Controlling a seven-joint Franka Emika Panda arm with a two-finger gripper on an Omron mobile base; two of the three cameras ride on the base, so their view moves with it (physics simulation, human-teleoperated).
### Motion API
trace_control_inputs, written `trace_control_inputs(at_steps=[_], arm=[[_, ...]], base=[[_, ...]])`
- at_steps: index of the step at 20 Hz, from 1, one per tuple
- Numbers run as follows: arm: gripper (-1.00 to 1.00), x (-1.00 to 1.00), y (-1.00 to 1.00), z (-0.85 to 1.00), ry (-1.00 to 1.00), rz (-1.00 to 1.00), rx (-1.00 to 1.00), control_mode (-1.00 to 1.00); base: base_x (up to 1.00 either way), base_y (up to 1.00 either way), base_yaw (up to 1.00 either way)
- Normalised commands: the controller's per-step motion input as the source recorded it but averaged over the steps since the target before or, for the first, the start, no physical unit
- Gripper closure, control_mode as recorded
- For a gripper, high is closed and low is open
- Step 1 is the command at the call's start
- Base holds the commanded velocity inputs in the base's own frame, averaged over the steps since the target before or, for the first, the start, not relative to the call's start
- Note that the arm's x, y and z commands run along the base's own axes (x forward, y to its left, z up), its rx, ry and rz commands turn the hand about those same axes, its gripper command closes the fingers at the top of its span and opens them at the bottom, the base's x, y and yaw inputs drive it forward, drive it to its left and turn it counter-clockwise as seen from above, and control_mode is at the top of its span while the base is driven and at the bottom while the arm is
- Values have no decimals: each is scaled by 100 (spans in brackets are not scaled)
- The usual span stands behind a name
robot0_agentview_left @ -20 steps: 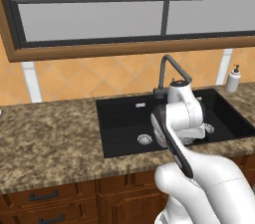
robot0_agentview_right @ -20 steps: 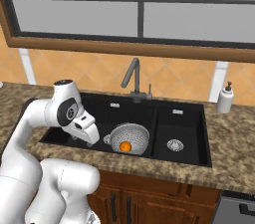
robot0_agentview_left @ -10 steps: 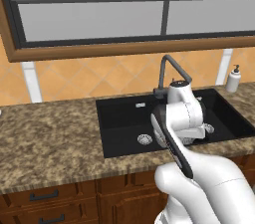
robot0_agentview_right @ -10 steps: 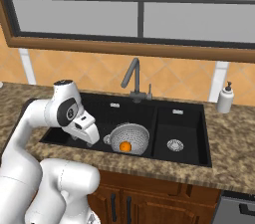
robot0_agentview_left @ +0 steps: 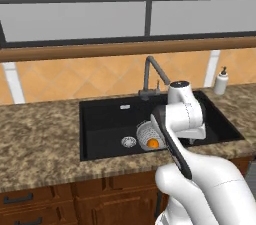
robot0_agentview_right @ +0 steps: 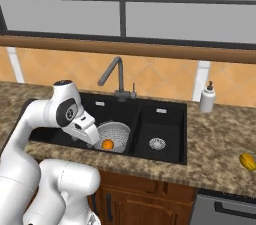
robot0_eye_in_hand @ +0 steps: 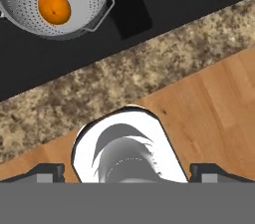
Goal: Put the colander in the sink, put the orange, mango in the colander, and turn on the sink faucet and pour water over the colander.
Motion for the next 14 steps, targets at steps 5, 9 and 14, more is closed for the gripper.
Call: trace_control_inputs(at_steps=[5,9,14], arm=[[-100,0,0,0,0,0,0,100],[-100,0,0,0,0,0,0,100],[-100,0,0,0,0,0,0,100]], base=[[-10,-70,4],[-3,-64,2],[0,-56,1]])
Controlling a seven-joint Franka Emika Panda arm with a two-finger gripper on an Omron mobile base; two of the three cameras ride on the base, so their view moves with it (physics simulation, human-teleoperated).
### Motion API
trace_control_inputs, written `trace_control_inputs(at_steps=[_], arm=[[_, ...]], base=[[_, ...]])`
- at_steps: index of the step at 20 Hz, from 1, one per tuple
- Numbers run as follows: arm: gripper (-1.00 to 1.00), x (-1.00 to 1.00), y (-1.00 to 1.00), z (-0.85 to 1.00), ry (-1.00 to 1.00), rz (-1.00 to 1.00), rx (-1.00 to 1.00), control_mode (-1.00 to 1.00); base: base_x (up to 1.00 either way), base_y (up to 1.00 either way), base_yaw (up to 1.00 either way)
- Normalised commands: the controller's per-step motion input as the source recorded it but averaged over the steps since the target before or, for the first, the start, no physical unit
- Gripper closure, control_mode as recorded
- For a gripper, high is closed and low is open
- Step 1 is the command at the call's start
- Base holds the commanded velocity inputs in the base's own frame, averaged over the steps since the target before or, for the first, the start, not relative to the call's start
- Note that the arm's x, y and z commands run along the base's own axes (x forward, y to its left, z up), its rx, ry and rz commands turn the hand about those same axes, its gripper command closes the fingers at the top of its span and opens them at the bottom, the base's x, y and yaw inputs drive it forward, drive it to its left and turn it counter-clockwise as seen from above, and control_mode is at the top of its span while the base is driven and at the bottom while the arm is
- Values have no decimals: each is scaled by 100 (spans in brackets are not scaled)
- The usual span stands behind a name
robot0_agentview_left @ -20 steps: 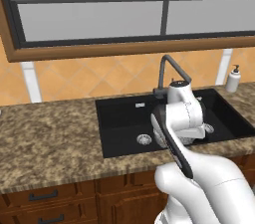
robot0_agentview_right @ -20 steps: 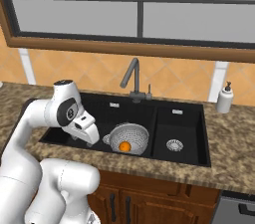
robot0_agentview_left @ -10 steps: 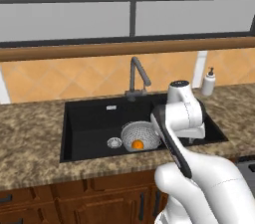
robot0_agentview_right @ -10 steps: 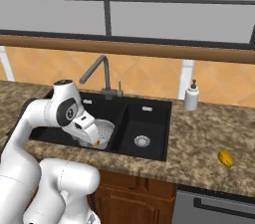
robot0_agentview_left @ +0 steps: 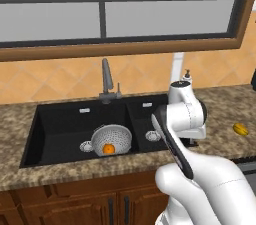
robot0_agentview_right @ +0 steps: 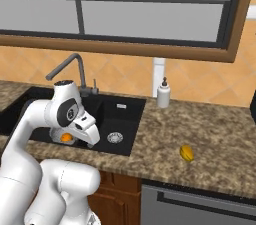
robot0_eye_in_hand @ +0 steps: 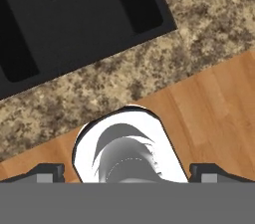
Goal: Put the colander in the sink, put the orange, mango in the colander, and turn on the sink faucet and pour water over the colander.
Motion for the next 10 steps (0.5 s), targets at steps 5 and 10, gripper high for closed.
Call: trace_control_inputs(at_steps=[5,10], arm=[[-100,0,0,0,0,0,0,100],[-100,0,0,0,0,0,0,100]], base=[[0,-2,0],[0,0,0]])
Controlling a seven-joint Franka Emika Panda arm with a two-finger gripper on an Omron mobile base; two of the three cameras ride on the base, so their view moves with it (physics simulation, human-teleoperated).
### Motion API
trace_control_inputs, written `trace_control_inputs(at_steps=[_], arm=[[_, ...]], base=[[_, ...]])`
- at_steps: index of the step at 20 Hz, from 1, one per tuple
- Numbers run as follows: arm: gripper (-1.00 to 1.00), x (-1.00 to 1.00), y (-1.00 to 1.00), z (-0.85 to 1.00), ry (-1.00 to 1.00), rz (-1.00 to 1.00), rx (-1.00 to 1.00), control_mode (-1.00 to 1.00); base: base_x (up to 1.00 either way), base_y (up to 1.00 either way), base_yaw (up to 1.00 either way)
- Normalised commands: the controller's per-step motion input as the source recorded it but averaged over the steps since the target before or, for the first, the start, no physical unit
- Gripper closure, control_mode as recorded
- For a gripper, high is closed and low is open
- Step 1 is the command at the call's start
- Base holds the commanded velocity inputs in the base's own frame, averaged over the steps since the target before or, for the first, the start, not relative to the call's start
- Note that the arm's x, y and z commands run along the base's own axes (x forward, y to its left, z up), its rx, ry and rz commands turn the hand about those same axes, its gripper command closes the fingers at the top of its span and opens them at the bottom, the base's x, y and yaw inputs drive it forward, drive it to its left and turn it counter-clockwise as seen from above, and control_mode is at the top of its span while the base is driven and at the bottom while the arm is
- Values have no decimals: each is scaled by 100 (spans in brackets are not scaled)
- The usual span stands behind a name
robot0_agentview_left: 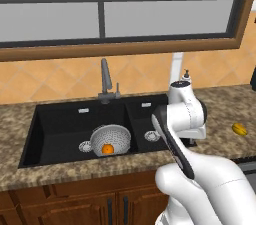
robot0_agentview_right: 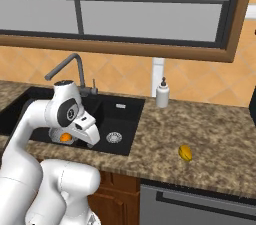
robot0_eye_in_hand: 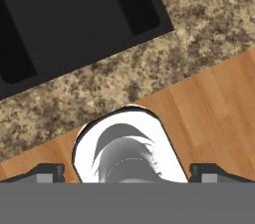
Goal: Put the colander in the sink, put the orange, mango in the colander, and turn on the sink faucet and pour water over the colander.
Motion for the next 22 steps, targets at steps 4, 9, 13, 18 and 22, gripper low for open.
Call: trace_control_inputs(at_steps=[4,9,13,18,22], arm=[[-100,0,0,0,0,0,0,100],[-100,0,0,0,0,0,0,-100],[-100,-8,0,0,-5,0,0,-100],[-100,1,-49,-7,2,0,5,-100],[-100,-3,-95,1,-1,13,10,-100]], base=[[0,0,0],[0,0,0],[0,0,0],[0,0,0],[0,0,0]])
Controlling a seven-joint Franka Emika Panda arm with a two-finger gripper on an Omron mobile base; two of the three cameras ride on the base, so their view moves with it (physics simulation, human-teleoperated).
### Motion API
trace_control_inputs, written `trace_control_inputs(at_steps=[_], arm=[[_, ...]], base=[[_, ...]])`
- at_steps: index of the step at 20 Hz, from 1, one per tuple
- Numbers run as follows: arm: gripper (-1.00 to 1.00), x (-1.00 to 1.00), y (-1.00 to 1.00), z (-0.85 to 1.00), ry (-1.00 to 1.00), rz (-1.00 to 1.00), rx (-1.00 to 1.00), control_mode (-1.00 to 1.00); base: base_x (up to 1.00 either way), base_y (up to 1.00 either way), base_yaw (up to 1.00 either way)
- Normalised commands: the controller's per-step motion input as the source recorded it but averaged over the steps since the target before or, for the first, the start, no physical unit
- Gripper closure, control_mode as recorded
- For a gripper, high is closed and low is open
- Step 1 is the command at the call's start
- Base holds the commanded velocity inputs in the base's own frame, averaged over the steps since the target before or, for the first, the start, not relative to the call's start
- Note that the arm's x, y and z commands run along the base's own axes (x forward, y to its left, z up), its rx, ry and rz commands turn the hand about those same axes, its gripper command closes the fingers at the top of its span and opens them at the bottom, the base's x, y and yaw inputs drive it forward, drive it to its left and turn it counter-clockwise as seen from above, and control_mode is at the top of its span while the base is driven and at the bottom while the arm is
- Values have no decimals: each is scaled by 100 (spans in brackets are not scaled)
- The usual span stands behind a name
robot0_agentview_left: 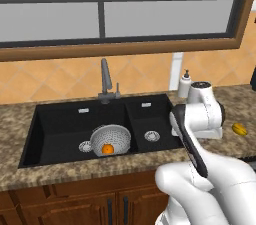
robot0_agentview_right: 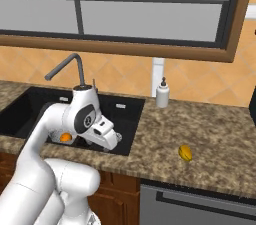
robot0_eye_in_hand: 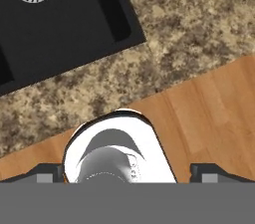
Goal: Put the colander in the sink, put the orange, mango in the colander, and turn on the sink faucet and pour water over the colander.
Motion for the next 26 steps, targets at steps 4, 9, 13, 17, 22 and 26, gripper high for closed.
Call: trace_control_inputs(at_steps=[4,9,13,17,22,26], arm=[[-100,-5,-95,5,-1,15,6,-100],[-100,0,-92,1,-9,19,4,-100],[-100,9,-93,0,-5,14,0,-100],[-100,13,-90,0,1,7,2,-100],[-100,14,-74,4,-4,7,9,-100],[-100,56,-32,3,0,8,2,-100]], base=[[0,0,0],[0,0,0],[0,0,0],[0,0,0],[0,0,0],[0,0,0]])
